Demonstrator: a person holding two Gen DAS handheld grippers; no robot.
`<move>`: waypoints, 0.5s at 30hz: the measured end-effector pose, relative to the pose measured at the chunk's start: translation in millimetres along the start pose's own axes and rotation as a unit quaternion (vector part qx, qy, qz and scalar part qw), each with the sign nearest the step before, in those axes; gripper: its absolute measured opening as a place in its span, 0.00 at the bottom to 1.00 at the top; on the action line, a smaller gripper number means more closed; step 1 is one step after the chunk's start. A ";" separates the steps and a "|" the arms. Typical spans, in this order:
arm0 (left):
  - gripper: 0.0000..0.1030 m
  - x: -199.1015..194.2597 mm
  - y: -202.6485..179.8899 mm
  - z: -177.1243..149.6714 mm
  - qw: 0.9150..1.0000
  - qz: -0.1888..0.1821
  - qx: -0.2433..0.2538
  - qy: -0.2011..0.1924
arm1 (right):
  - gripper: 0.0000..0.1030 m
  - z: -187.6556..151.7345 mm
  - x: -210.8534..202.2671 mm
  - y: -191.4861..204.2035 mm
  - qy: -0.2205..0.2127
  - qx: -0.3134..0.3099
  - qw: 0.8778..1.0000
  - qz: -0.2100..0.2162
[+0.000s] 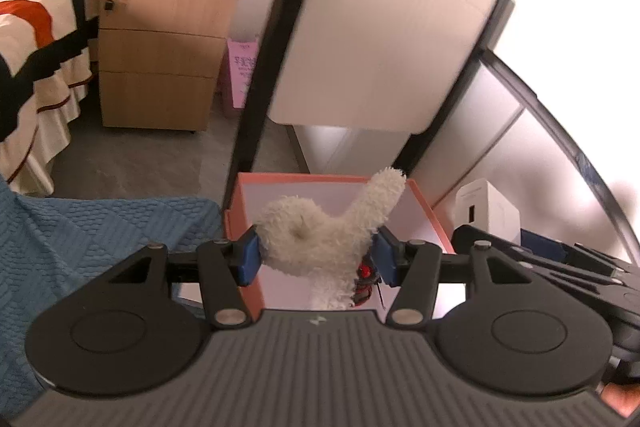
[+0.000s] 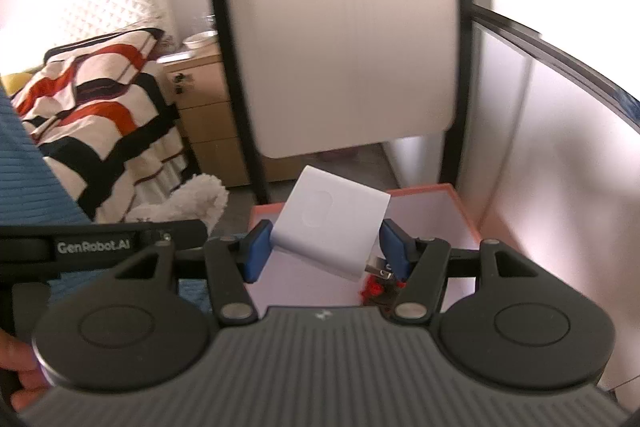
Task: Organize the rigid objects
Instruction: 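Open left tool over pink box while right tool releases charger inside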
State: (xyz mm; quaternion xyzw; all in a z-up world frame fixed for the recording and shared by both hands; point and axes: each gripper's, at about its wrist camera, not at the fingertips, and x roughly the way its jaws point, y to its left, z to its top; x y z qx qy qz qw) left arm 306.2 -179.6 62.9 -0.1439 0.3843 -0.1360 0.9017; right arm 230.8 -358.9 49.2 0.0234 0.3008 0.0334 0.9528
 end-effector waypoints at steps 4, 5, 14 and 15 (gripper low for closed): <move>0.60 31.1 -14.1 -8.8 1.000 -0.015 -0.005 0.021 | 0.60 -12.6 10.8 -29.3 0.013 0.019 1.000 -0.015; 0.60 38.8 -17.1 -11.4 0.999 -0.020 -0.007 0.028 | 0.60 -17.4 15.7 -37.5 0.019 0.026 0.999 -0.020; 0.60 108.0 -46.4 -44.3 0.996 -0.012 0.025 0.083 | 0.60 -63.5 55.8 -87.1 0.076 0.048 0.995 -0.043; 0.60 115.8 -49.7 -48.3 0.996 -0.011 0.029 0.090 | 0.60 -69.0 60.4 -91.3 0.083 0.050 0.994 -0.044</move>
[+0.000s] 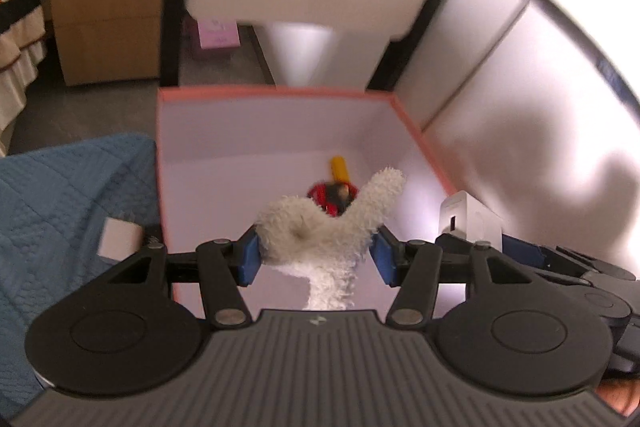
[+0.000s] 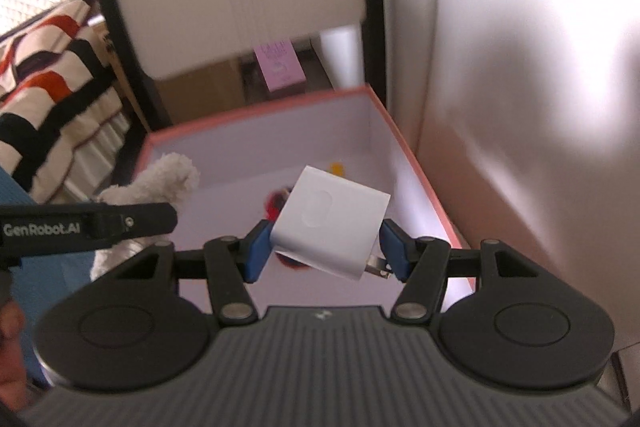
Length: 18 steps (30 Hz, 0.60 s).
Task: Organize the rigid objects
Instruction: 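Open left tool over pink box while right tool releases charger inside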
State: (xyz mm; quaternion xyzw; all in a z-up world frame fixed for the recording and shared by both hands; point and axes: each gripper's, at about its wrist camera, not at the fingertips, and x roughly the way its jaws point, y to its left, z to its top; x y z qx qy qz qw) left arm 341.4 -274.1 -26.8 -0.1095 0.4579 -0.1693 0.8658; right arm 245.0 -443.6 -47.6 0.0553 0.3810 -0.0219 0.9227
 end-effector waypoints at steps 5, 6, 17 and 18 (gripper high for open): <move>0.60 35.5 -11.1 -9.8 0.999 -0.001 0.008 0.034 | 0.60 -18.2 28.7 -15.9 0.035 0.004 0.999 -0.010; 0.60 39.5 -12.9 -10.7 0.999 -0.001 0.009 0.036 | 0.60 -21.9 33.5 -19.2 0.041 0.007 0.999 -0.010; 0.67 56.3 -4.5 -18.4 0.998 -0.005 0.004 0.060 | 0.59 -41.2 60.7 -29.5 0.067 0.029 0.997 -0.008; 0.67 57.0 -3.7 -18.9 0.998 -0.006 0.004 0.060 | 0.61 -40.6 60.4 -30.4 0.064 0.030 0.997 -0.004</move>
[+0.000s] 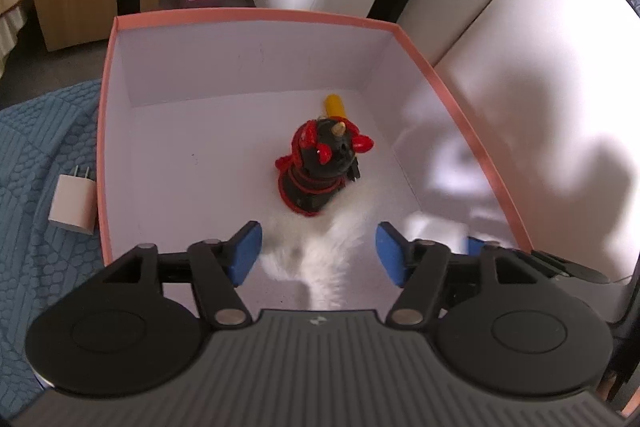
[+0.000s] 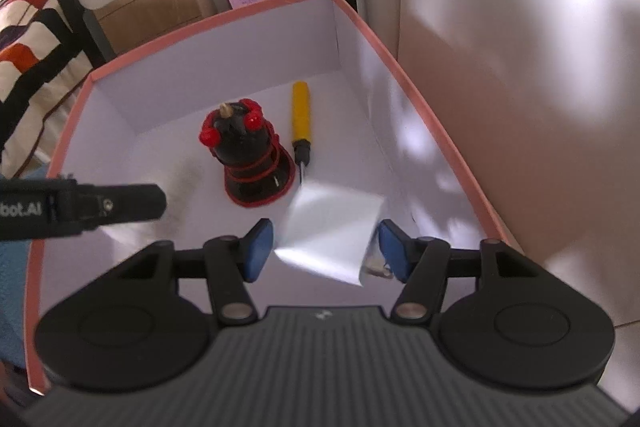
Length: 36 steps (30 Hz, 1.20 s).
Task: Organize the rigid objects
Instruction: 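Open left tool over pink box while right tool releases charger inside, then withdraw both tools from the box back over the blanket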
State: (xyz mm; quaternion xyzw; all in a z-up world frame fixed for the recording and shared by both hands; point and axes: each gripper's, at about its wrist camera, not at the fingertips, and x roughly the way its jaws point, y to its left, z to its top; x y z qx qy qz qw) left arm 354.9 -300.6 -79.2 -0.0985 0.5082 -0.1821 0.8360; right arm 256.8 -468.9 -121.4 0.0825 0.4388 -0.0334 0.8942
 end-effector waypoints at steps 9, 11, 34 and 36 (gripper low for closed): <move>0.68 -42.9 7.2 2.3 0.999 0.010 0.004 -0.048 | 0.63 11.6 -36.2 6.3 -0.033 0.007 0.999 0.015; 0.68 -60.6 8.2 0.0 0.997 0.017 0.013 -0.069 | 0.63 14.1 -53.2 14.7 -0.053 -0.001 0.998 0.018; 0.68 -217.3 79.1 -85.2 0.979 0.039 0.009 -0.201 | 0.63 -57.2 -170.7 116.3 -0.143 -0.049 0.984 0.096; 0.68 -222.4 86.5 -94.1 0.979 0.039 0.008 -0.201 | 0.63 -63.8 -173.1 124.0 -0.143 -0.049 0.984 0.097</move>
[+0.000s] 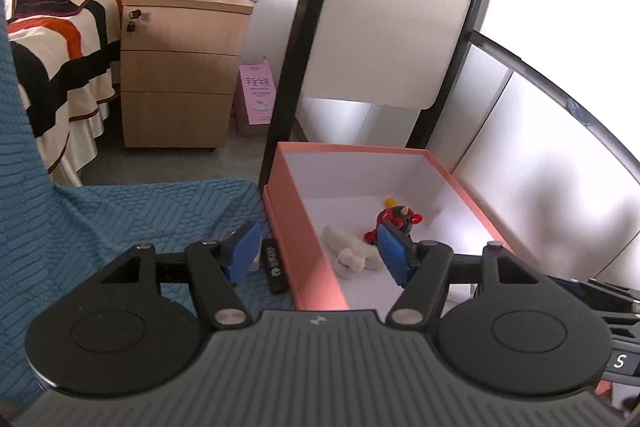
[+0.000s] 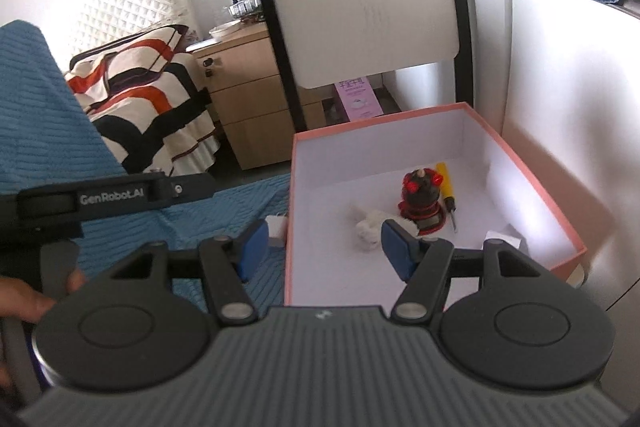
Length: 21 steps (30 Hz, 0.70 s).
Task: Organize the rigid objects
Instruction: 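Withdraw both tools from the box back over the blanket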
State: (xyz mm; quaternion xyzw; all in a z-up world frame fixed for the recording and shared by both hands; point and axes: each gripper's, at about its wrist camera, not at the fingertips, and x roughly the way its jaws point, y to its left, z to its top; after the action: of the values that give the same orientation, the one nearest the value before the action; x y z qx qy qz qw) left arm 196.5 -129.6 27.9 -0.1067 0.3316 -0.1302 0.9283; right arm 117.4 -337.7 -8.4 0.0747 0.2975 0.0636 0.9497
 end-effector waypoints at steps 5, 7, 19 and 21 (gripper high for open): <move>0.68 -16.3 19.4 -11.2 1.000 0.000 -0.010 -0.005 | 0.63 -16.0 -2.0 24.4 0.005 -0.014 1.000 0.004; 0.68 -22.9 24.4 -15.7 1.000 0.004 -0.006 -0.009 | 0.63 -22.3 -1.3 33.0 0.006 -0.018 1.000 0.009; 0.68 -51.5 64.5 -55.1 0.999 0.032 -0.019 0.000 | 0.63 -69.0 9.7 75.2 0.015 -0.040 0.999 0.006; 0.68 -56.0 72.3 -64.3 0.999 0.036 -0.026 0.002 | 0.63 -75.0 9.4 78.5 0.013 -0.046 0.999 -0.001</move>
State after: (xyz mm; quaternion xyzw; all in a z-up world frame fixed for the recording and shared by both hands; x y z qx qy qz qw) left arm 125.7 -51.1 -8.4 -0.1185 0.3402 -0.0887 0.9286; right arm 76.0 -251.3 -60.4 0.0301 0.3069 0.0773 0.9481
